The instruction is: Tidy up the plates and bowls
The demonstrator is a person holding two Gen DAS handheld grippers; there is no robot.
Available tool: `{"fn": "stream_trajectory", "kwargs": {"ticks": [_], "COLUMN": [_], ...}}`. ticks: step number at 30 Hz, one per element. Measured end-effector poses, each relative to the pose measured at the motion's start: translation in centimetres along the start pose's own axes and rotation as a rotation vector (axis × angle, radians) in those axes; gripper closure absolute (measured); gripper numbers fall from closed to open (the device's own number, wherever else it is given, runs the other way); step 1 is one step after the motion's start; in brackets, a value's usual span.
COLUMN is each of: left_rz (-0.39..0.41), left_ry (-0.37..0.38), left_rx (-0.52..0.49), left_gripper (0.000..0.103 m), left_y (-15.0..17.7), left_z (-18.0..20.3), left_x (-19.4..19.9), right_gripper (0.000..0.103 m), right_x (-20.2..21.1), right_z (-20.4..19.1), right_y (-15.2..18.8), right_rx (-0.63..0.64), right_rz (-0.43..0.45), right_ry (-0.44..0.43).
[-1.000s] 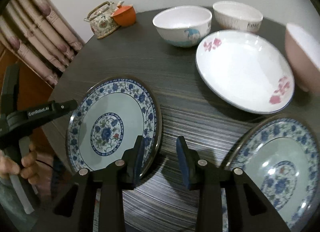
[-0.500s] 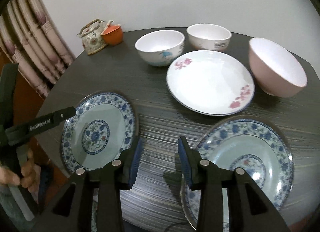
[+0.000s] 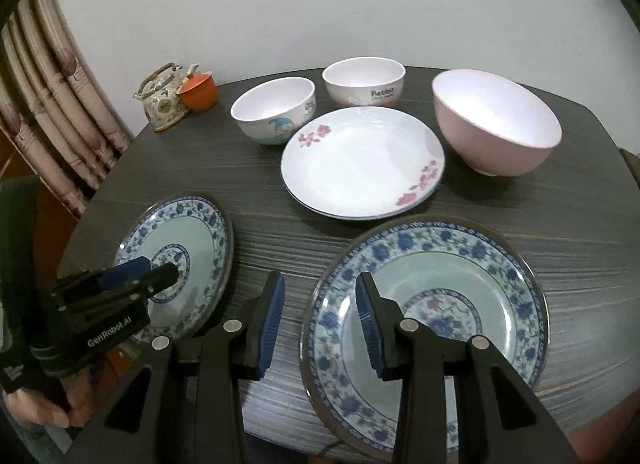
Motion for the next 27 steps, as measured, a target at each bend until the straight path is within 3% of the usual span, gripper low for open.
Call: {"fn": "stream_trajectory", "kwargs": {"ticks": [9, 15, 27], "left_rz": [-0.001, 0.001, -0.035], "left_ry": [0.034, 0.052, 0.058], "left_rx": [0.019, 0.029, -0.018], "left_gripper": [0.063, 0.063, 0.063], "left_y": [0.5, 0.4, 0.7], "left_z": [2.4, 4.1, 6.9], "left_x": [1.1, 0.9, -0.3], "right_gripper": [0.068, 0.068, 0.068], "right_x": [1.3, 2.1, 2.3], "right_z": [2.7, 4.7, 8.9], "right_y": [0.1, 0.4, 1.3], "right_rx": [-0.023, 0.018, 0.017], "right_rz": [0.002, -0.003, -0.012], "right_ry": [0.005, 0.053, 0.091]}}
Point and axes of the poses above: each gripper's, at about its wrist camera, not at the fingertips, and x roughly against the way its jaws point, z to its right, y to its underside, the point moved 8 cm from there along -x, roughly the way its jaws point, and after that the axes turned 7 degrees about -z, right-handed, at the moved point
